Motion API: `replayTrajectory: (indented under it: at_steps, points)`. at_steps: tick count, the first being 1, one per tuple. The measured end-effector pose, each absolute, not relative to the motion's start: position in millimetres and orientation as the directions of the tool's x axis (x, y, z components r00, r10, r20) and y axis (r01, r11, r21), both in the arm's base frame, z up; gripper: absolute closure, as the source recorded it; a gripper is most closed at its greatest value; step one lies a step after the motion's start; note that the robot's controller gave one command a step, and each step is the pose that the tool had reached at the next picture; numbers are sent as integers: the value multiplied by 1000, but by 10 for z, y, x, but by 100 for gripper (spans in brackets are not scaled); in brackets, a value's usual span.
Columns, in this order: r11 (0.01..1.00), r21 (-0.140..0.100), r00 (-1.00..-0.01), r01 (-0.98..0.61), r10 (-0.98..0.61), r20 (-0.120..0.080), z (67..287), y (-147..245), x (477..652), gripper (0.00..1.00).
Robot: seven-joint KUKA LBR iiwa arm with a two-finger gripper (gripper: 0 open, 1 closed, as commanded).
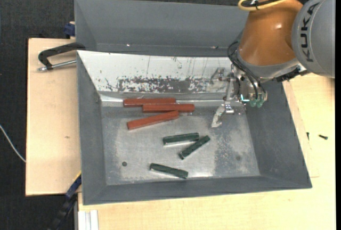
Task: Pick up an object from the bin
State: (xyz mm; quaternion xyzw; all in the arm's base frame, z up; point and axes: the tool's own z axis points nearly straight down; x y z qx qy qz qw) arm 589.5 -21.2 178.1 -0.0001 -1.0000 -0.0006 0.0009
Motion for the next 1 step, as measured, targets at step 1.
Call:
replayTrajectory:
  at_steps: [1]
  points:
    - [1000, 1, -1000, 0, 0, -1, 1796, -213, 5904, 0]
